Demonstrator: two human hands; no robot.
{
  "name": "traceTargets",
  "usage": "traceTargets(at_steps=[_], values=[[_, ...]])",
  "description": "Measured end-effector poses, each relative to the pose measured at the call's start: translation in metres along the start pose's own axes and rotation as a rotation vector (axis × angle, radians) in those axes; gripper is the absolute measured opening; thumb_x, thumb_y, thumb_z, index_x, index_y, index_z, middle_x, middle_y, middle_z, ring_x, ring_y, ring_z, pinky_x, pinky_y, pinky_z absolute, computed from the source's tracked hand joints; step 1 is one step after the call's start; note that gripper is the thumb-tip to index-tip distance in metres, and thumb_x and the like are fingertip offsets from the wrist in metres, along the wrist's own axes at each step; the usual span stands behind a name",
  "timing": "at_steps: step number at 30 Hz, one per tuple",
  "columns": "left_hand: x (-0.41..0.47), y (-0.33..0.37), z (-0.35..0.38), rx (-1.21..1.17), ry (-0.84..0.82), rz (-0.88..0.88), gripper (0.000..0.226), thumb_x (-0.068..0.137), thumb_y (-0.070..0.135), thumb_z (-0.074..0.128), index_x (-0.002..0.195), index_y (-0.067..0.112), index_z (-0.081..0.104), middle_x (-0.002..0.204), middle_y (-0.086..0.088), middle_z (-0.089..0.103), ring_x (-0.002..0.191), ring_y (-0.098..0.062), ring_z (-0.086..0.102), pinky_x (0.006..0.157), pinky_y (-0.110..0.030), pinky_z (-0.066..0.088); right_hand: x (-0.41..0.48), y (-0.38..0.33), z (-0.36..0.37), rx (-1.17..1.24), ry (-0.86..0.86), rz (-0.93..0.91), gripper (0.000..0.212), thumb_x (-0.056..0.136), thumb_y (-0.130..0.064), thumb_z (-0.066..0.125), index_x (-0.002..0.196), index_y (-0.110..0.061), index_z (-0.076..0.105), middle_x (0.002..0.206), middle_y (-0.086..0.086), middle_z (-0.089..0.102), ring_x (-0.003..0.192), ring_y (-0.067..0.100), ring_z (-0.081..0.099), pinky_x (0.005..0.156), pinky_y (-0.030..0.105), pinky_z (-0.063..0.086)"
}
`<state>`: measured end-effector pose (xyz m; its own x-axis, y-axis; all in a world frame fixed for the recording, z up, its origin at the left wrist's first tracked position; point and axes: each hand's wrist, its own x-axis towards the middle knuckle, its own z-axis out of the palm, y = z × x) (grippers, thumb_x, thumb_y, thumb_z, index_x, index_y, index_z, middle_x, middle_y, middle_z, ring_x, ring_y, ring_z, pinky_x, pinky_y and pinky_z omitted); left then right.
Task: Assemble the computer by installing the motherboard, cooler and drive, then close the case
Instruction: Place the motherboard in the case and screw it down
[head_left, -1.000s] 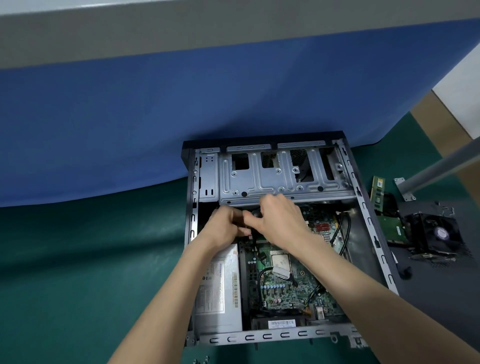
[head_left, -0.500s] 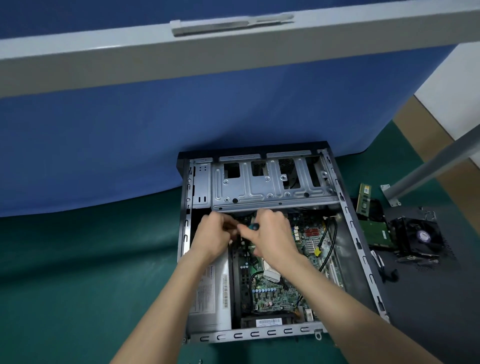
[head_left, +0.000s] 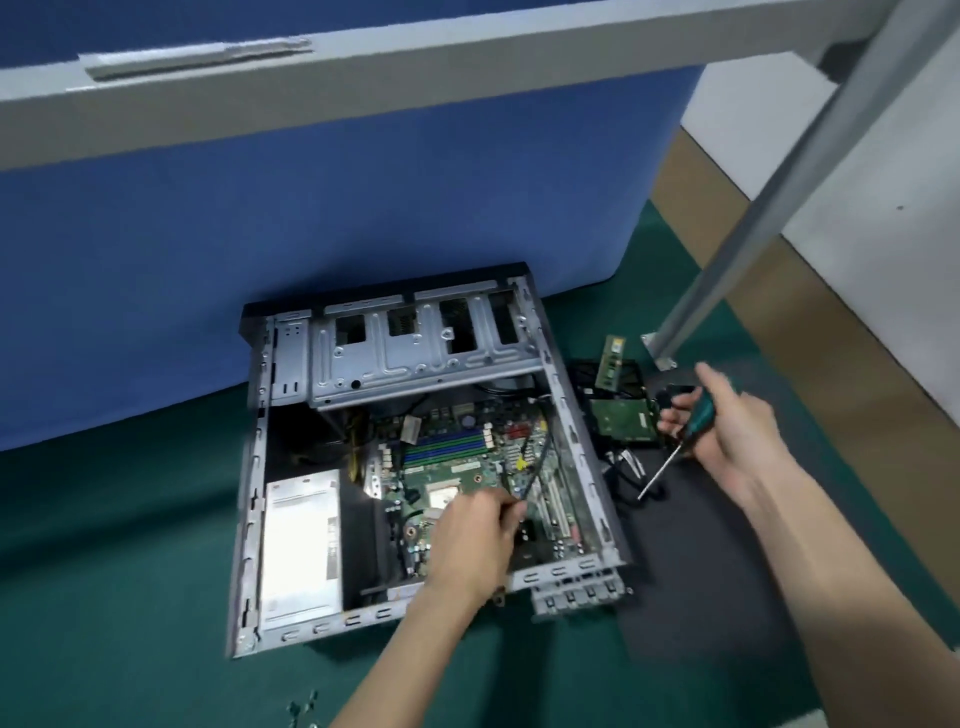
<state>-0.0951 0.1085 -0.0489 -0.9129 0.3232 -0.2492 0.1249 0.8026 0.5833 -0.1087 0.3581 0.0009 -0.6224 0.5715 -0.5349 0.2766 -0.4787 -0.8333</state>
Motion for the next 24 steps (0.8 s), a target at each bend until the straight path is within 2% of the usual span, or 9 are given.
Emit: traceTargets(at_steps=[5,8,10,13,15,16,18,20,24], values=[[-0.004,0.015,0.015,0.039,0.008,-0.13,0.033,0.095,0.041,0.05,0.091,0.015,0.07,0.056,0.01,0.051,0.048,-0.007,0.046,0.043,-0.022,0.028,0.004,0.057,-0.049,-0.544,-0.11,0.132,0.016,0.091,-0.008,0.063,0.078,-0.003,0.056,0.06,0.011,0.057,0.031,0.012,0.038,0.033,0.019,0.029],[-0.006,0.02,0.018,0.037,-0.027,-0.168,0.029,0.095,0.038,0.052,0.095,0.015,0.07,0.057,0.01,0.052,0.046,-0.003,0.047,0.041,-0.019,0.027,0.001,0.097,-0.066,-0.784,-0.204,0.236,0.01,0.086,0.0,0.066,0.082,-0.002,0.057,0.06,0.009,0.058,0.032,0.01,0.035,0.032,0.017,0.027],[-0.007,0.02,0.018,0.026,-0.032,-0.198,0.027,0.095,0.036,0.054,0.095,0.014,0.071,0.06,0.006,0.058,0.045,-0.007,0.05,0.041,-0.021,0.031,-0.001,0.116,-0.074,-0.957,-0.237,0.261,0.012,0.084,0.005,0.064,0.082,-0.004,0.057,0.058,0.009,0.055,0.036,0.013,0.037,0.034,0.019,0.027],[-0.008,0.019,0.016,0.051,-0.012,-0.222,0.029,0.095,0.036,0.053,0.092,0.013,0.072,0.064,-0.001,0.063,0.051,-0.015,0.055,0.05,-0.025,0.038,-0.004,0.13,-0.079,-1.135,-0.296,0.238,0.015,0.08,0.001,0.072,0.081,-0.007,0.06,0.06,0.005,0.058,0.038,0.009,0.043,0.037,0.022,0.035],[-0.007,0.02,0.016,0.057,-0.012,-0.226,0.029,0.095,0.035,0.054,0.092,0.013,0.072,0.064,-0.002,0.063,0.049,-0.017,0.053,0.053,-0.026,0.041,-0.005,0.134,-0.08,-1.177,-0.352,0.205,0.026,0.073,-0.003,0.081,0.092,-0.011,0.064,0.08,0.004,0.066,0.056,0.01,0.057,0.053,0.027,0.052],[-0.007,0.02,0.017,0.058,-0.016,-0.226,0.028,0.095,0.035,0.054,0.093,0.013,0.071,0.063,-0.002,0.063,0.047,-0.016,0.052,0.052,-0.025,0.041,-0.006,0.136,-0.08,-1.218,-0.378,0.18,0.041,0.071,-0.005,0.083,0.107,-0.011,0.065,0.099,0.006,0.068,0.076,0.015,0.065,0.071,0.032,0.057],[-0.006,0.021,0.017,0.053,-0.022,-0.227,0.027,0.095,0.033,0.054,0.094,0.013,0.071,0.061,-0.001,0.063,0.043,-0.015,0.049,0.049,-0.024,0.039,-0.007,0.141,-0.082,-1.372,-0.391,0.088,0.073,0.071,-0.008,0.084,0.136,-0.005,0.05,0.131,0.011,0.058,0.115,0.027,0.059,0.098,0.038,0.048],[-0.006,0.021,0.017,0.048,-0.021,-0.227,0.027,0.095,0.033,0.055,0.093,0.013,0.072,0.06,0.0,0.062,0.042,-0.014,0.049,0.047,-0.023,0.038,-0.011,0.144,-0.082,-1.489,-0.385,-0.01,0.078,0.074,-0.014,0.082,0.141,-0.004,0.044,0.135,0.014,0.055,0.123,0.031,0.053,0.101,0.037,0.044],[-0.007,0.02,0.016,0.033,-0.019,-0.218,0.027,0.094,0.034,0.055,0.091,0.013,0.071,0.061,0.0,0.063,0.044,-0.015,0.052,0.046,-0.023,0.039,-0.014,0.147,-0.081,-1.533,-0.38,-0.076,0.063,0.081,-0.018,0.076,0.137,-0.007,0.049,0.127,0.015,0.06,0.117,0.032,0.057,0.095,0.037,0.046]])
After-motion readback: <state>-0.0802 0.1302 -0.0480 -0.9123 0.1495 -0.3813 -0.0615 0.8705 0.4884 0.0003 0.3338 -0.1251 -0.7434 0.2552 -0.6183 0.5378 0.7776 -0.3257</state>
